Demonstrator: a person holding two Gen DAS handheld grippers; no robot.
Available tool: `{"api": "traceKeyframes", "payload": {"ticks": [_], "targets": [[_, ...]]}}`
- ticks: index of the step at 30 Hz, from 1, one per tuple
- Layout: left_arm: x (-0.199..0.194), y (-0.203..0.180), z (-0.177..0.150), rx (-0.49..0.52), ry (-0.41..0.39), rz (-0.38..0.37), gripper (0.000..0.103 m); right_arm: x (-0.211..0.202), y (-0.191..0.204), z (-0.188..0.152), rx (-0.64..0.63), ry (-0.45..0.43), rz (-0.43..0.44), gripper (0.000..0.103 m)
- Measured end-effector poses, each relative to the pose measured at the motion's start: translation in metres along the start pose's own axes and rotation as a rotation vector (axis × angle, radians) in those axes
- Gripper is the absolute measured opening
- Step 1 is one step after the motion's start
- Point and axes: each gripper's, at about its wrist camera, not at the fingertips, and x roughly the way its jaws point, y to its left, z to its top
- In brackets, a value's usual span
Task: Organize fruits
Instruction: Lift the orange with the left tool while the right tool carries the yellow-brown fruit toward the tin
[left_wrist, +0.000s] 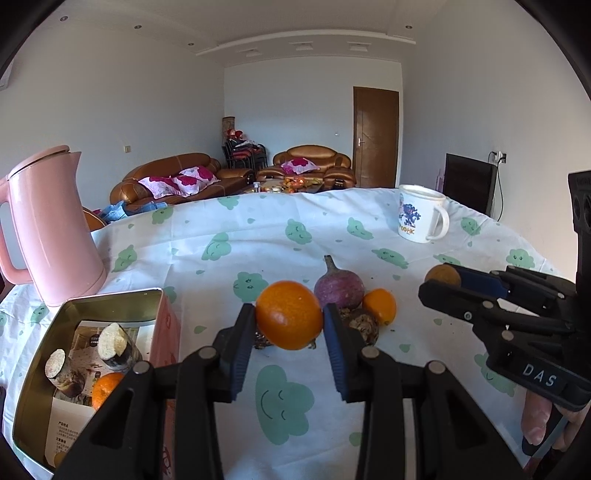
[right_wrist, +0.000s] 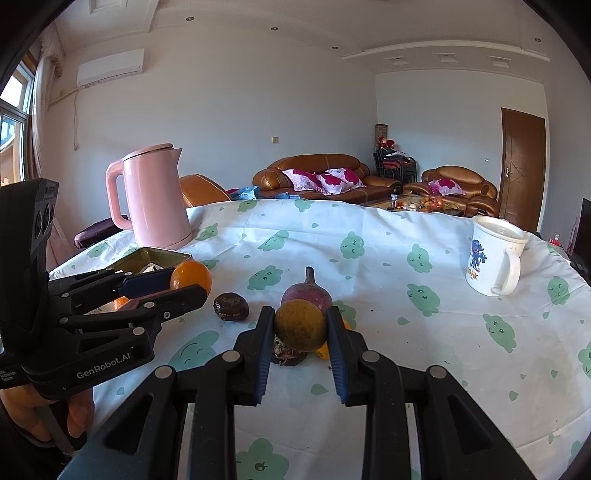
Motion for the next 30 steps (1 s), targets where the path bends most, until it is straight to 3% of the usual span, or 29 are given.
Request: {"api": "traceKeyframes", "payload": {"ticks": [30], "targets": [[-0.021,0.006,-0.004,-0.028,-0.079,0.021,0.039,-0.019,0.006,-0.002,-0.039,-0.092,0.008,0.030]]}}
